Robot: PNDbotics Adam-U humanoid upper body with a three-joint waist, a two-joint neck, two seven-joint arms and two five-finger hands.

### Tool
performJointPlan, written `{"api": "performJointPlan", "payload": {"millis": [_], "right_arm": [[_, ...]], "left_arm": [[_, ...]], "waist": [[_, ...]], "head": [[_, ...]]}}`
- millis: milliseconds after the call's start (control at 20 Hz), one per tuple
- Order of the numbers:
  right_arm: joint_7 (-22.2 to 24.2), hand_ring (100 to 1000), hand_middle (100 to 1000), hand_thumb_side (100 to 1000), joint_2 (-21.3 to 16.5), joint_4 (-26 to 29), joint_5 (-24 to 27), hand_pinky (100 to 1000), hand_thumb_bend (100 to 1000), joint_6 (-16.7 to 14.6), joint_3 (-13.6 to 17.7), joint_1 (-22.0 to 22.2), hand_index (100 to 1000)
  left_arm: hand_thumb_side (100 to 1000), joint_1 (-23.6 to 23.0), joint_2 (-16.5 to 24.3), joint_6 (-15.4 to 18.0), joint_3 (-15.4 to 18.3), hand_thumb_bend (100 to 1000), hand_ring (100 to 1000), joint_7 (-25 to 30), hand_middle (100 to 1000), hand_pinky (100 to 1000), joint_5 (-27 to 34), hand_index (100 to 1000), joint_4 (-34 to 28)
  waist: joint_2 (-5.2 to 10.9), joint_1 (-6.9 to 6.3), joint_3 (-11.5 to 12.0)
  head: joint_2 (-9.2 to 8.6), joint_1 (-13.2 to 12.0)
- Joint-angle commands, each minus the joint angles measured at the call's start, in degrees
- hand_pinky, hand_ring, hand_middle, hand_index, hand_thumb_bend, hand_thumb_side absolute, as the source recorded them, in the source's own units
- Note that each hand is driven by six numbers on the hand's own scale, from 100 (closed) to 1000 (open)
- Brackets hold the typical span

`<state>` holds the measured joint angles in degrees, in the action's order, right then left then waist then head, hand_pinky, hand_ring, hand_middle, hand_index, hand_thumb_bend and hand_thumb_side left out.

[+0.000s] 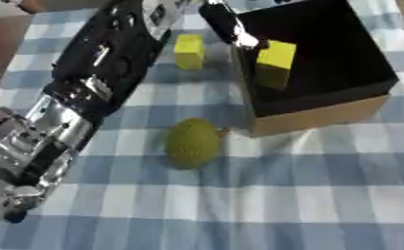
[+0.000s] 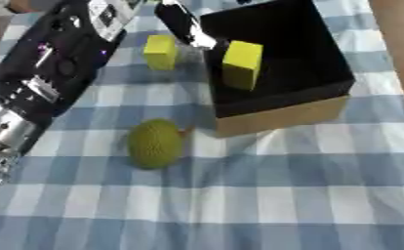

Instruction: Pick up objects on the table and place them in the box.

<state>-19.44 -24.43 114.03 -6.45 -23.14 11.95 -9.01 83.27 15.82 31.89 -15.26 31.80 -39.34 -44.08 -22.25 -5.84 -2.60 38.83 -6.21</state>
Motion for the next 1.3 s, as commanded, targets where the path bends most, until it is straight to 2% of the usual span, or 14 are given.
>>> {"api": "performJointPlan", "payload": {"millis": [50, 250, 500, 750, 800, 850, 1050, 1300], "right_arm": [[-0.3, 1000, 435, 470, -1.4, 0.6, -0.5, 903, 100, 0.1, 0.7, 0.2, 871], [-0.6, 1000, 434, 470, -1.6, 0.6, -1.2, 903, 100, 0.1, 0.9, 0.8, 871], [-1.1, 1000, 434, 470, -1.9, 0.6, -1.9, 902, 100, -0.4, 1.0, 1.1, 870], [-1.2, 1000, 432, 470, -1.6, 0.6, -2.2, 902, 100, -0.7, 0.9, 1.1, 870], [-1.2, 1000, 432, 450, -1.6, 0.6, -2.2, 902, 100, -0.7, 0.9, 1.1, 870], [-1.2, 1000, 432, 470, -1.5, 0.6, -2.2, 902, 100, -0.7, 0.8, 1.1, 870], [-1.0, 1000, 429, 470, -1.2, 0.6, -2.2, 903, 100, -0.6, 0.8, 0.9, 870], [-0.8, 1000, 424, 470, -0.8, 0.6, -2.5, 903, 100, -0.6, 0.8, 1.3, 871]], "left_arm": [[374, 1.3, 4.4, 3.9, 1.9, 363, 855, 3.7, 773, 908, 0.4, 891, -0.4], [332, -0.2, 8.0, 3.2, 3.2, 401, 859, 2.5, 781, 909, -1.7, 890, 0.5], [352, -1.6, 10.6, 3.1, 4.9, 448, 868, 1.1, 797, 912, -5.7, 898, 1.4], [419, -2.4, 10.0, 4.1, 5.7, 483, 875, 1.1, 810, 921, -9.1, 906, 2.8], [407, -2.5, 9.8, 4.4, 5.8, 543, 878, 1.3, 813, 924, -9.5, 909, 3.1], [448, -2.6, 9.4, 4.7, 5.8, 509, 880, 1.6, 816, 927, -9.9, 911, 3.4], [497, -2.9, 8.5, 5.3, 6.3, 550, 889, 2.3, 829, 933, -11.3, 917, 4.4], [509, -3.2, 8.2, 4.9, 7.0, 561, 893, 2.5, 833, 935, -13.5, 917, 5.5]], "waist": [[1.48, -0.58, 0.4], [1.48, -0.71, 1.1], [1.33, -0.5, 1.5], [1.09, -0.23, 1.1], [1.06, -0.2, 1.0], [1.01, -0.17, 0.8], [0.74, -0.09, 0.5], [0.28, 0.02, 0.5]], "head": [[0.49, 0.8], [0.57, 1.9], [0.49, 2.7], [-0.81, 2.5], [-1.33, 2.5], [-1.88, 2.5], [-3.13, 2.5], [-3.51, 2.9]]}}
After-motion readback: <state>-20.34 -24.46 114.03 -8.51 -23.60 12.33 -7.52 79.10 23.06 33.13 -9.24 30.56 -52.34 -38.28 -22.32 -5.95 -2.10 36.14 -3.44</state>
